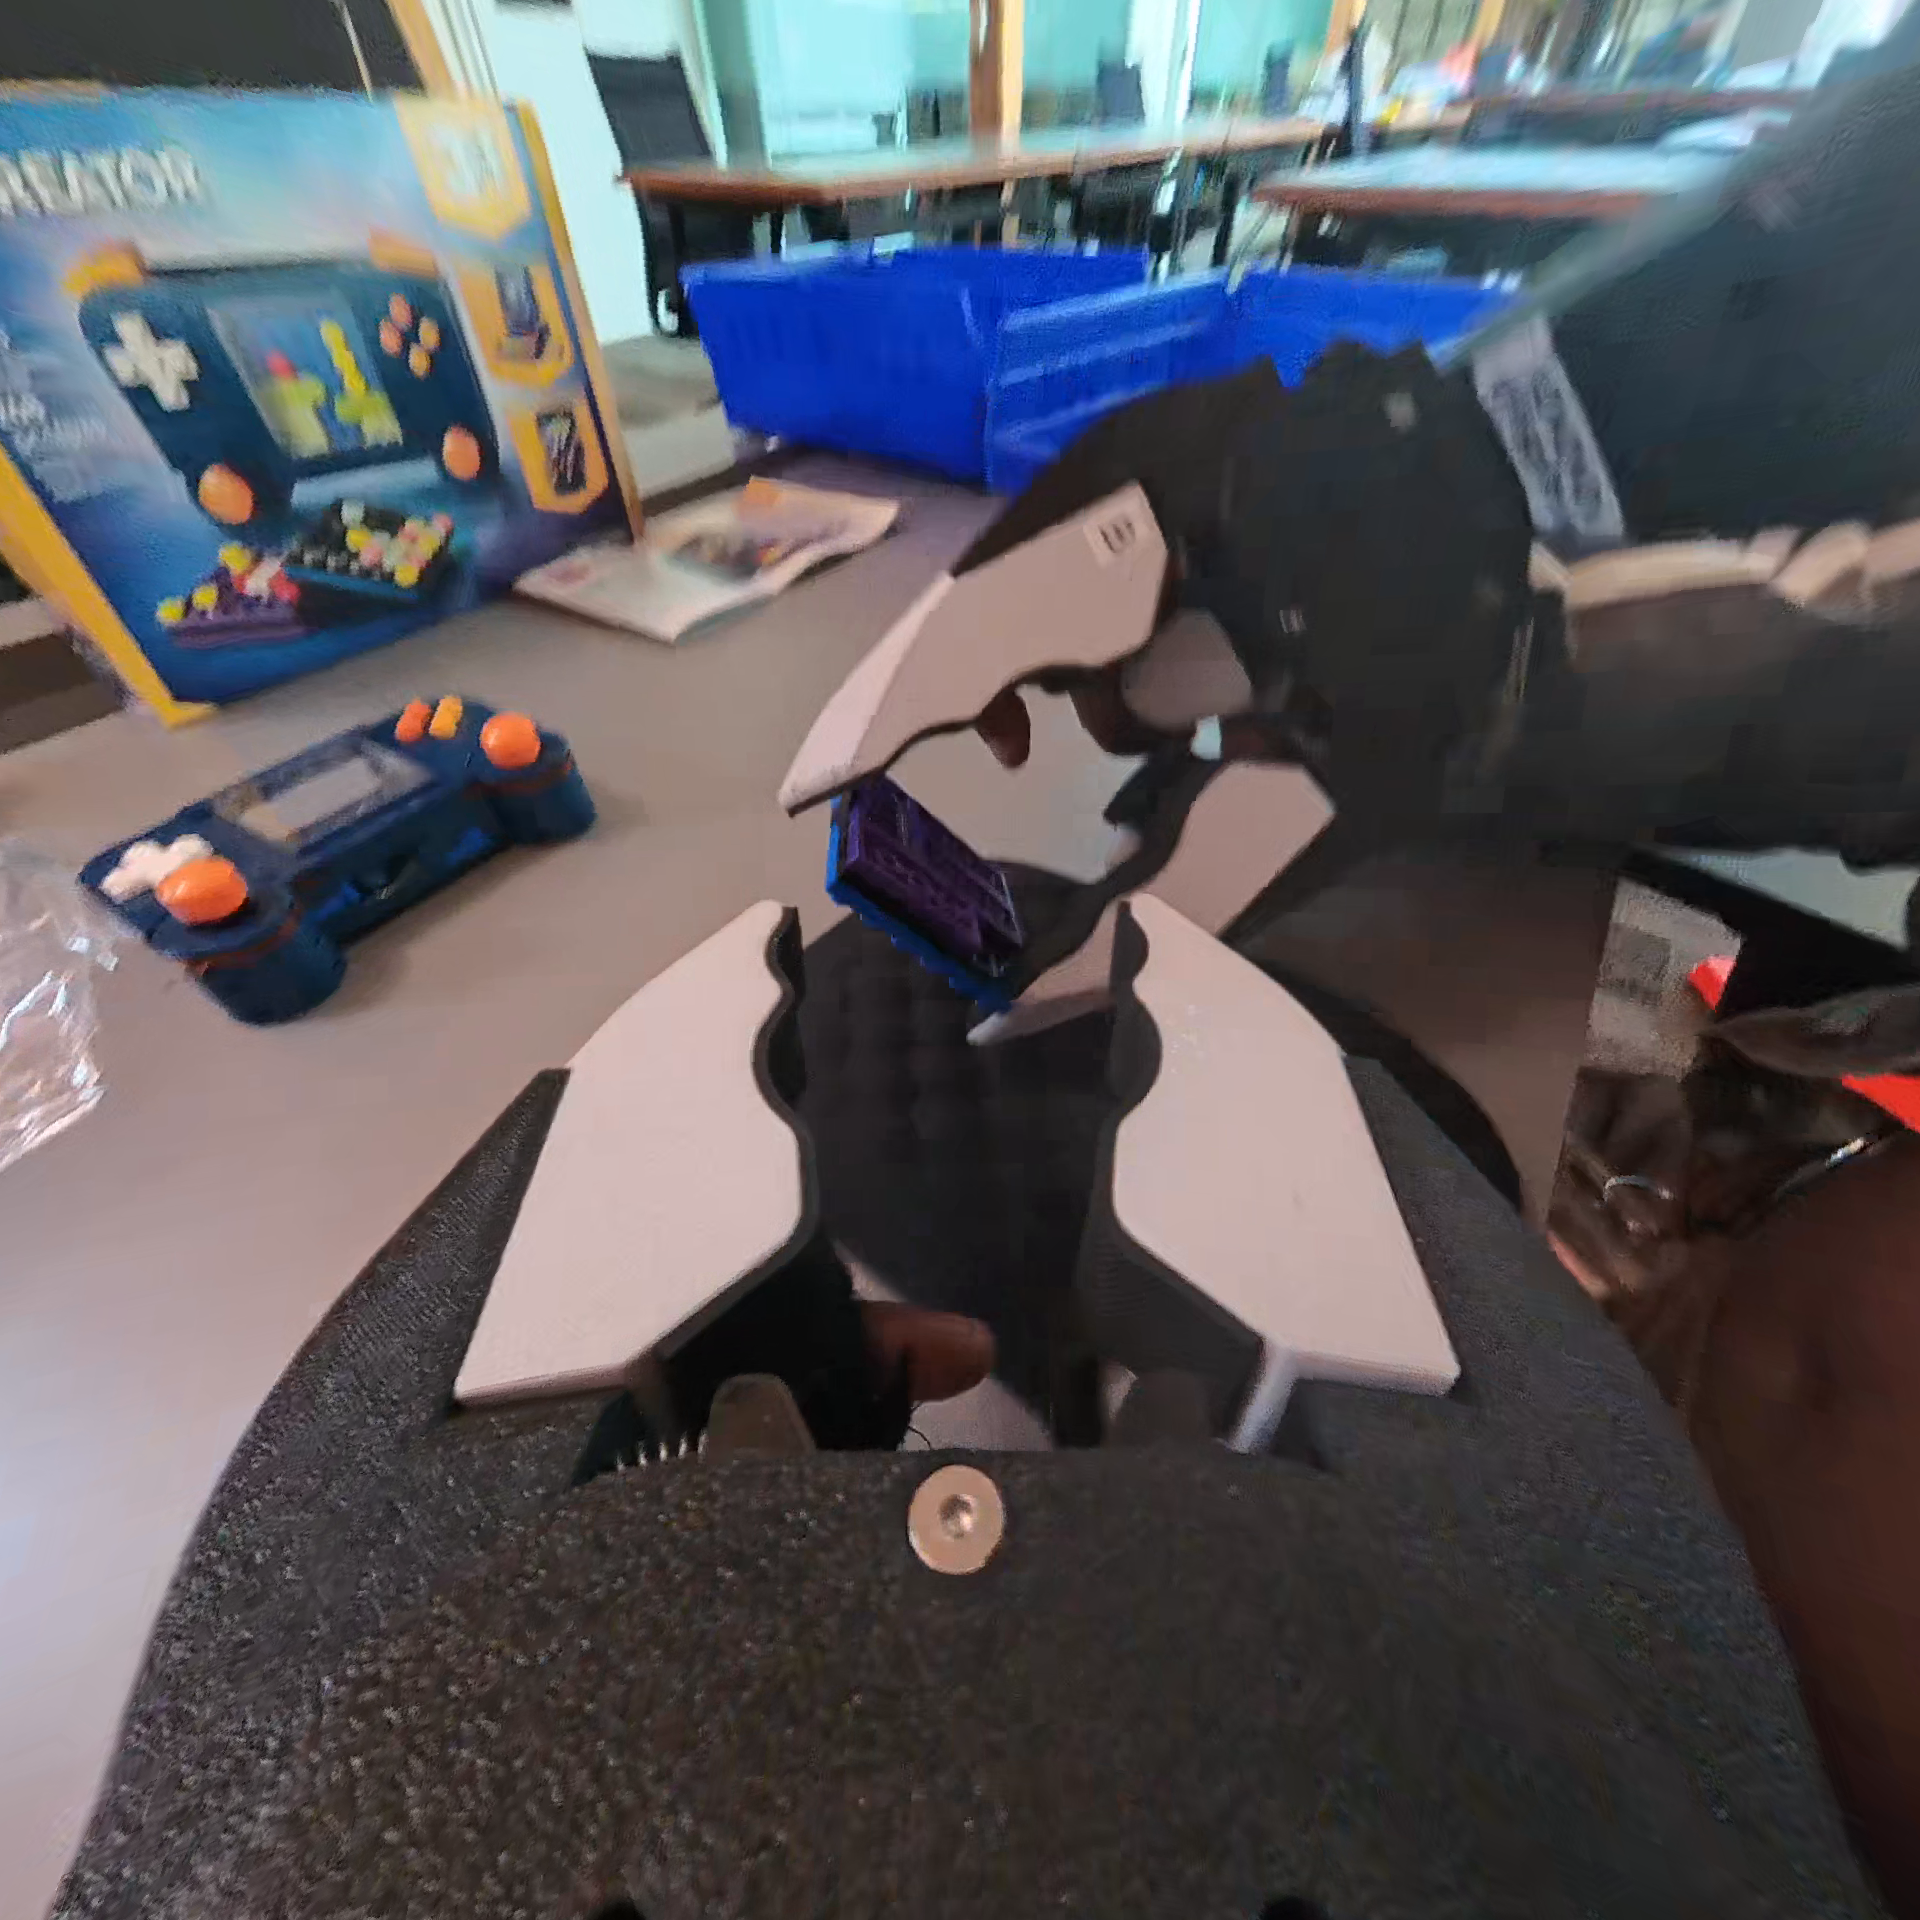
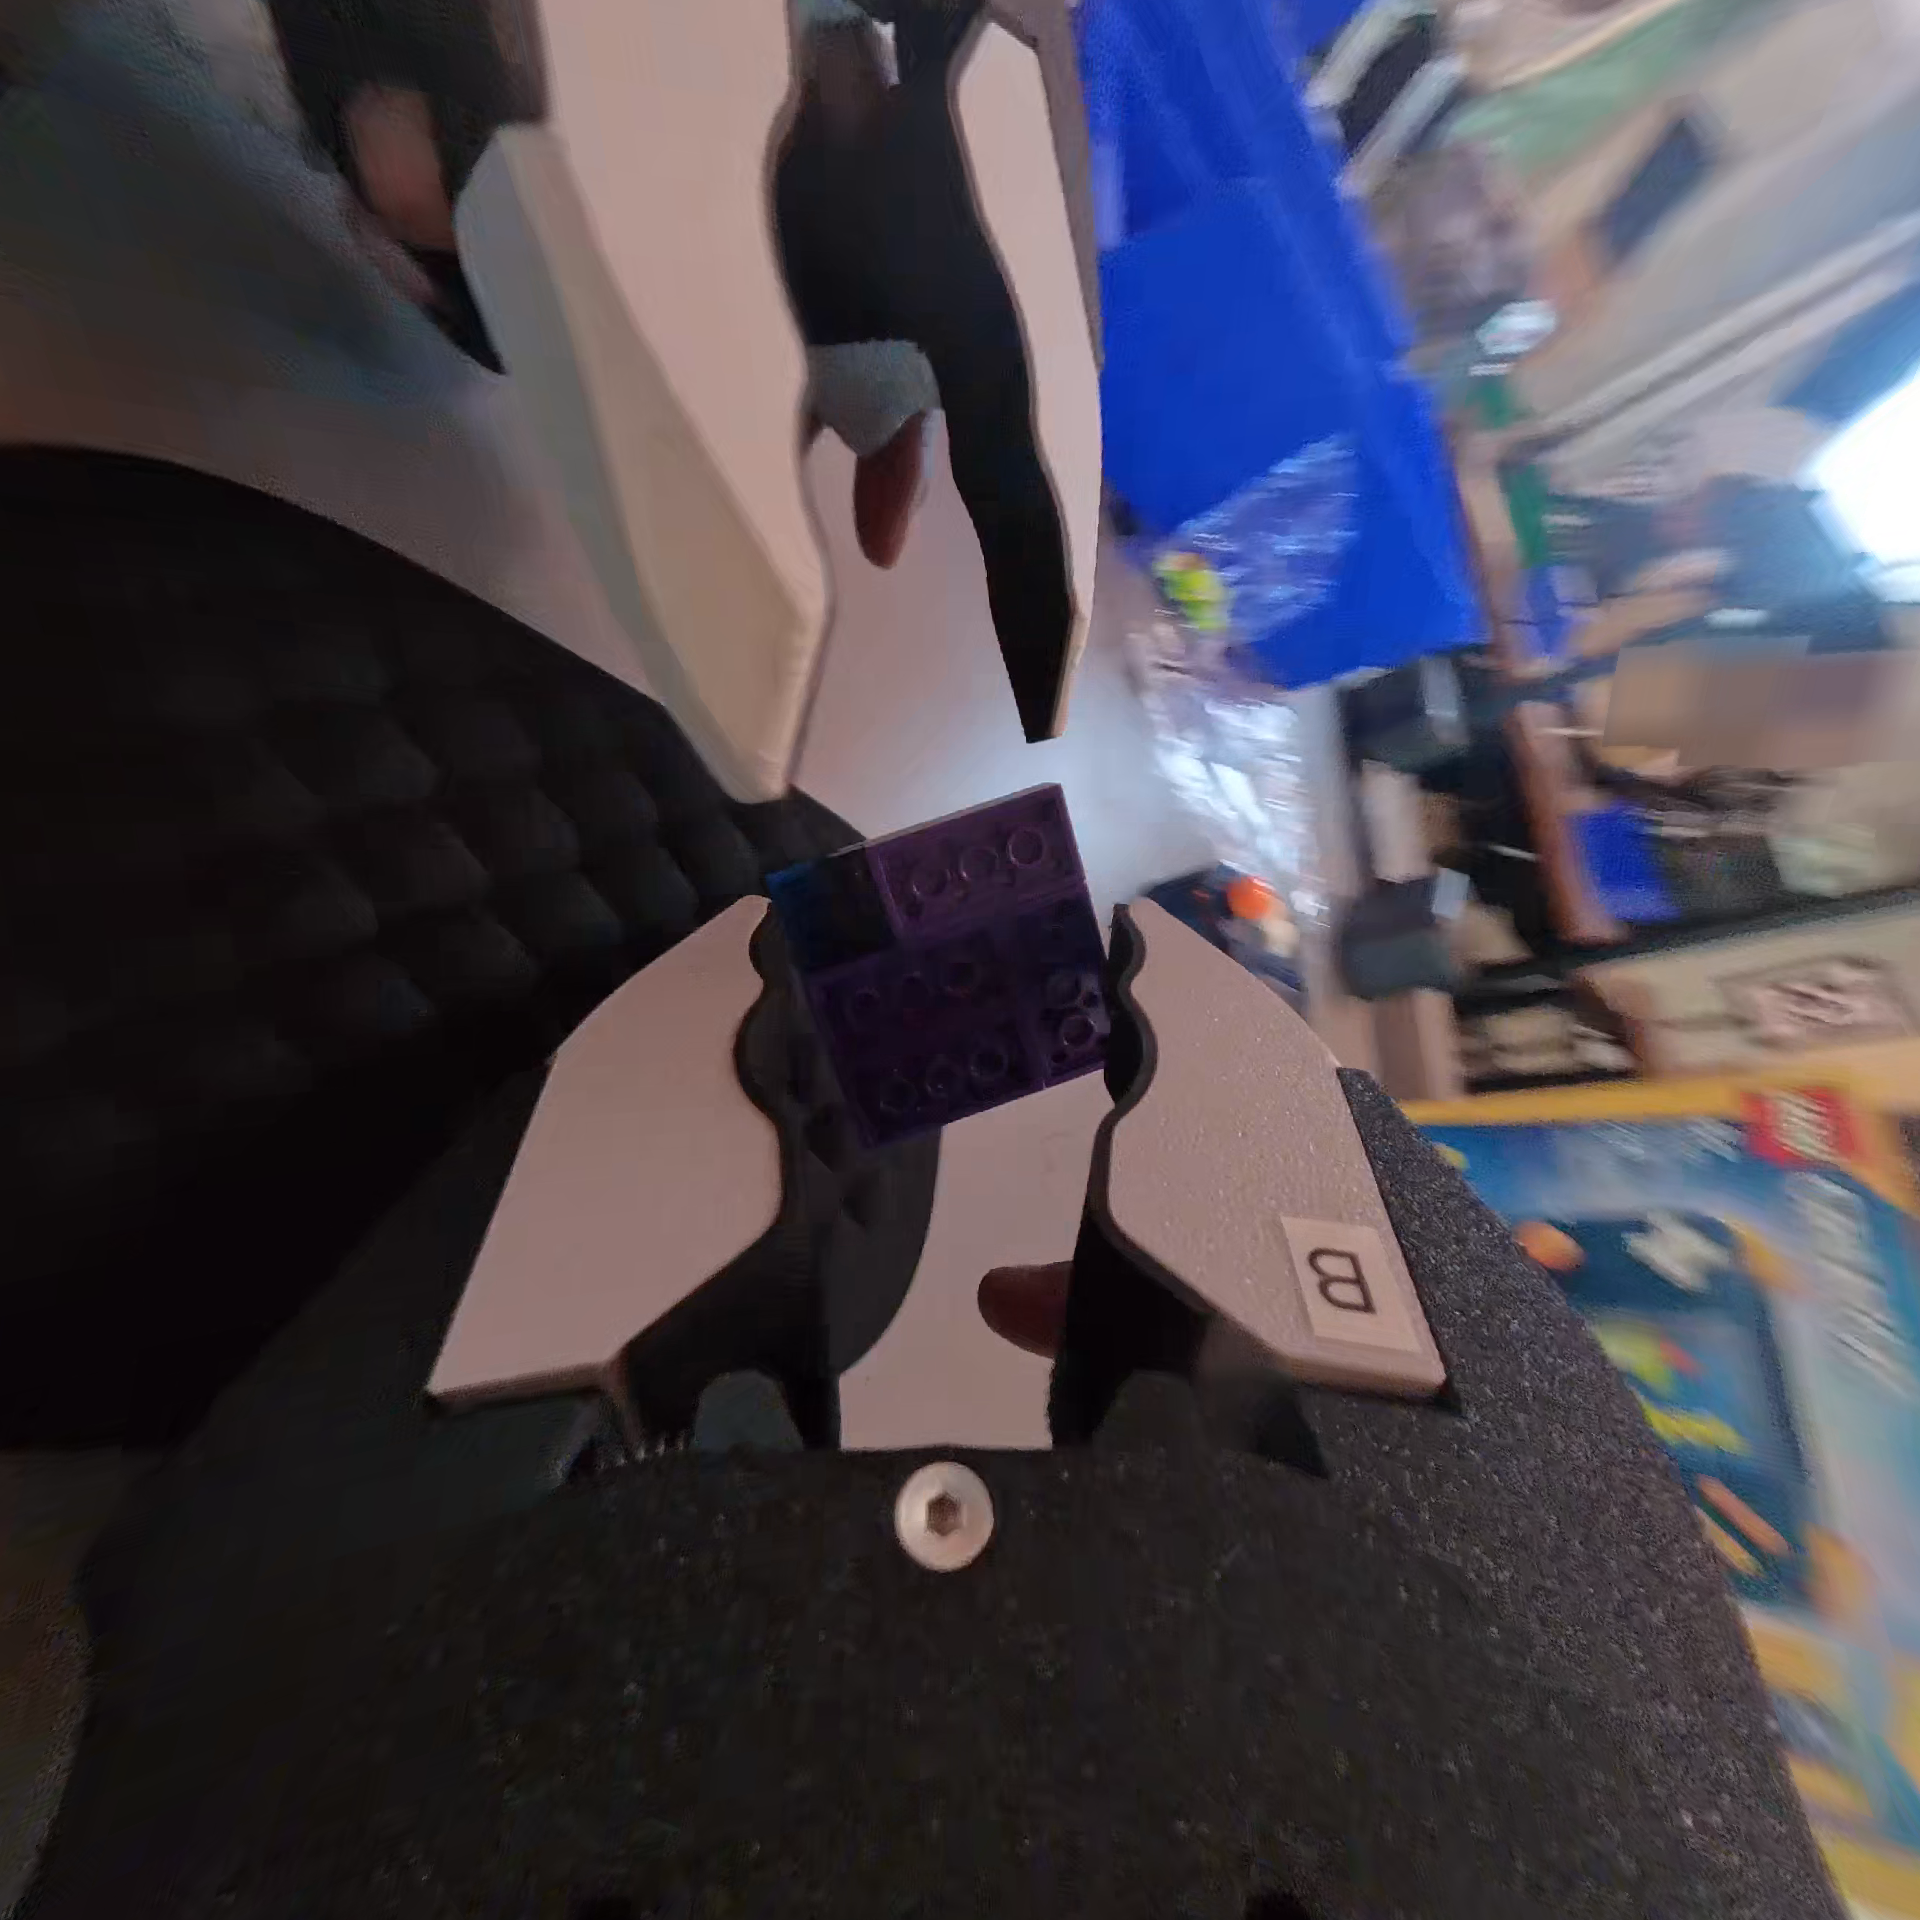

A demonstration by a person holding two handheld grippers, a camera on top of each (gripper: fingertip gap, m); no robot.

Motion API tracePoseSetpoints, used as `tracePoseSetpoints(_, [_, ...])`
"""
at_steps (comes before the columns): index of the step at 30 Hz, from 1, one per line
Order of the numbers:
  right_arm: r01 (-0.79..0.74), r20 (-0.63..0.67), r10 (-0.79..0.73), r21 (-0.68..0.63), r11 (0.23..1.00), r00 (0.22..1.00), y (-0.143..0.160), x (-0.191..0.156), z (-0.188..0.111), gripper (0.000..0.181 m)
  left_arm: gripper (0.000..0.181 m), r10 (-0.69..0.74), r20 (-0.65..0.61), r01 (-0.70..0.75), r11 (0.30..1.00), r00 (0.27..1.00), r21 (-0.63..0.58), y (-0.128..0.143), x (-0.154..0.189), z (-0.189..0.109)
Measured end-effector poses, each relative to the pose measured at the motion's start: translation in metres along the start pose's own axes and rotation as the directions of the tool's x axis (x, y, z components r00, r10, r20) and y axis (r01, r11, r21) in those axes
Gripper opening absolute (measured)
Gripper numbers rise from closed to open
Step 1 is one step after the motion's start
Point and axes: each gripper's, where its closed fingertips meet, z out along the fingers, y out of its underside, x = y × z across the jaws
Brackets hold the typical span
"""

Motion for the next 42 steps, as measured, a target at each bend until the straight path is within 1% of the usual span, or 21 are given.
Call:
tracePoseSetpoints(3, [0.02, -0.182, -0.021, -0.002, 1.0, 0.983, -0.001, -0.001, -0.013, 0.06, 0.043, 0.043, 0.026, -0.043, 0.999, 0.999, -0.016, 0.002, -0.001, 0.014])
tracePoseSetpoints(7, [0.019, -0.209, -0.018, 0.001, 1.0, 0.978, 0.0, -0.005, -0.022, 0.058, 0.021, 0.109, -0.062, -0.112, 0.993, 0.992, -0.047, 0.007, 0.014, 0.027])
tracePoseSetpoints(9, [-0.001, -0.039, 0.004, 0.077, 0.997, 0.999, -0.006, -0.026, -0.026, 0.06, 0.015, 0.194, -0.083, -0.202, 0.974, 0.977, -0.103, 0.016, 0.016, 0.028])
tracePoseSetpoints(11, [-0.2, 0.159, 0.172, 0.177, 0.964, 0.972, -0.012, -0.036, -0.039, 0.07, 0.014, 0.222, -0.106, -0.233, 0.967, 0.969, -0.101, 0.016, 0.019, 0.027])
tracePoseSetpoints(13, [-0.494, 0.321, 0.411, 0.243, 0.835, 0.853, -0.018, -0.024, -0.051, 0.068, 0.014, 0.224, -0.106, -0.235, 0.966, 0.969, -0.11, 0.016, 0.017, 0.026])
tracePoseSetpoints(14, [-0.593, 0.371, 0.488, 0.261, 0.761, 0.79, -0.016, -0.015, -0.054, 0.06, 0.014, 0.228, -0.111, -0.24, 0.964, 0.967, -0.111, 0.016, 0.016, 0.026])
tracePoseSetpoints(16, [-0.654, 0.42, 0.522, 0.284, 0.701, 0.742, -0.01, -0.007, -0.054, 0.05, 0.014, 0.233, -0.13, -0.248, 0.963, 0.964, -0.106, 0.016, 0.016, 0.025])
tracePoseSetpoints(17, [-0.629, 0.408, 0.5, 0.292, 0.721, 0.763, -0.007, -0.006, -0.049, 0.046, 0.014, 0.232, -0.138, -0.246, 0.964, 0.963, -0.1, 0.016, 0.016, 0.025])
tracePoseSetpoints(19, [-0.498, 0.394, 0.38, 0.26, 0.827, 0.837, -0.002, -0.02, -0.037, 0.042, 0.013, 0.217, -0.148, -0.231, 0.969, 0.965, -0.084, 0.015, 0.016, 0.026])
tracePoseSetpoints(20, [-0.428, 0.34, 0.337, 0.243, 0.871, 0.878, 0.003, -0.021, -0.028, 0.034, 0.013, 0.211, -0.147, -0.226, 0.97, 0.966, -0.093, 0.018, 0.014, 0.026])
tracePoseSetpoints(21, [-0.386, 0.27, 0.317, 0.255, 0.887, 0.909, 0.005, -0.013, -0.023, 0.017, 0.013, 0.21, -0.131, -0.222, 0.971, 0.969, -0.085, 0.016, 0.012, 0.025])
tracePoseSetpoints(23, [-0.444, 0.267, 0.381, 0.242, 0.863, 0.885, 0.004, -0.007, -0.019, 0.013, 0.015, 0.197, -0.014, -0.198, 0.977, 0.98, -0.081, 0.011, -0.006, 0.023])
tracePoseSetpoints(25, [-0.486, 0.183, 0.453, 0.236, 0.841, 0.873, 0.009, 0.004, -0.018, 0.012, 0.046, 0.166, 0.152, -0.163, 0.986, 0.974, -0.035, -0.001, -0.026, 0.016])
tracePoseSetpoints(27, [-0.475, 0.022, 0.491, 0.296, 0.829, 0.871, 0.011, 0.023, -0.025, 0.012, 0.069, 0.077, 0.269, -0.099, 0.993, 0.96, 0.07, -0.016, -0.036, 0.007])
tracePoseSetpoints(29, [-0.49, -0.024, 0.56, 0.454, 0.744, 0.828, -0.001, 0.042, -0.042, 0.012, 0.094, -0.075, 0.335, -0.014, 0.967, 0.939, 0.256, -0.034, -0.038, 0.0])
tracePoseSetpoints(31, [-0.46, 0.023, 0.585, 0.643, 0.613, 0.811, -0.02, 0.054, -0.067, 0.012, 0.114, -0.198, 0.289, 0.046, 0.887, 0.937, 0.46, -0.055, -0.032, -0.003])
tracePoseSetpoints(34, [-0.511, 0.187, 0.609, 0.753, 0.414, 0.77, -0.03, 0.06, -0.09, 0.011, 0.131, -0.163, 0.258, 0.004, 0.852, 0.952, 0.523, -0.061, -0.026, -0.002])
tracePoseSetpoints(35, [-0.508, 0.215, 0.601, 0.777, 0.373, 0.77, -0.032, 0.061, -0.096, 0.011, 0.128, -0.139, 0.255, -0.027, 0.832, 0.957, 0.554, -0.065, -0.024, -0.006])
tracePoseSetpoints(38, [-0.526, 0.3, 0.543, 0.785, 0.327, 0.785, -0.04, 0.054, -0.1, 0.011, 0.106, -0.074, 0.179, -0.051, 0.793, 0.981, 0.606, -0.07, -0.01, -0.015])
tracePoseSetpoints(40, [-0.584, 0.383, 0.529, 0.759, 0.287, 0.758, -0.044, 0.05, -0.099, 0.011, 0.093, -0.024, 0.129, -0.06, 0.788, 0.991, 0.613, -0.072, 0.001, -0.015])
tracePoseSetpoints(42, [-0.637, 0.451, 0.532, 0.732, 0.239, 0.717, -0.044, 0.049, -0.099, 0.011, 0.07, 0.004, 0.113, -0.075, 0.773, 0.994, 0.63, -0.072, 0.006, -0.016])
